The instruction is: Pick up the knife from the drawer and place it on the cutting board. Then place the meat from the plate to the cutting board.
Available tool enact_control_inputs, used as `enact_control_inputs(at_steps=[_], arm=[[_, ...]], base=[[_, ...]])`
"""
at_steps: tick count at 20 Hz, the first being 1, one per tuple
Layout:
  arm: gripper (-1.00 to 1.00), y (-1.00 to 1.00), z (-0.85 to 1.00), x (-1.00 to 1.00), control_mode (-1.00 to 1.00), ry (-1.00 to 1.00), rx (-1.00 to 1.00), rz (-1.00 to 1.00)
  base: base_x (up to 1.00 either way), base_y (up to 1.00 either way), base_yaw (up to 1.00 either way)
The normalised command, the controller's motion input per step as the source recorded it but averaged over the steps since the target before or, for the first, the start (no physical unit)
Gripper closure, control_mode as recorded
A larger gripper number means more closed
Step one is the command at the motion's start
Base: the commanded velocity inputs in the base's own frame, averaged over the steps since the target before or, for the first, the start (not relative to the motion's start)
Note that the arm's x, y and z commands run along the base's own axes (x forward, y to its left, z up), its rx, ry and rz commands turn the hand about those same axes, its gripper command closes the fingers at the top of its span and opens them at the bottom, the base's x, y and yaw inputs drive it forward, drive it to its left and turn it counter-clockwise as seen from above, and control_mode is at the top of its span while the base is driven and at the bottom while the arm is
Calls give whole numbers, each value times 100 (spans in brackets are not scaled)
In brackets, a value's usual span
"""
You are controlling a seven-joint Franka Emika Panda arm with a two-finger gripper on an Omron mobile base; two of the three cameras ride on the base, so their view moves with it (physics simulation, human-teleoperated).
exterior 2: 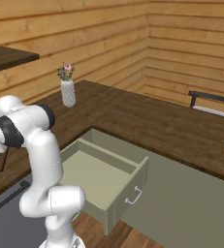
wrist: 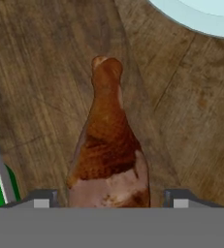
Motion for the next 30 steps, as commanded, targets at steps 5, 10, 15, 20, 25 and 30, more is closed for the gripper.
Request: enact_control_inputs(at_steps=[5,10,15,20,25,30], arm=[[-100,0,1,0,-100,1,0,-2],[-100,-13,40,-24,-100,-5,5,-3],[-100,-46,61,-13,-100,-9,15,0],[-100,-98,13,0,-100,0,16,-7],[-100,-100,11,-10,-100,0,22,-7],[-100,-94,36,-8,-100,0,18,-3]], base=[[0,0,0],[0,0,0],[0,0,0],[0,0,0],[0,0,0],[0,0,0]])
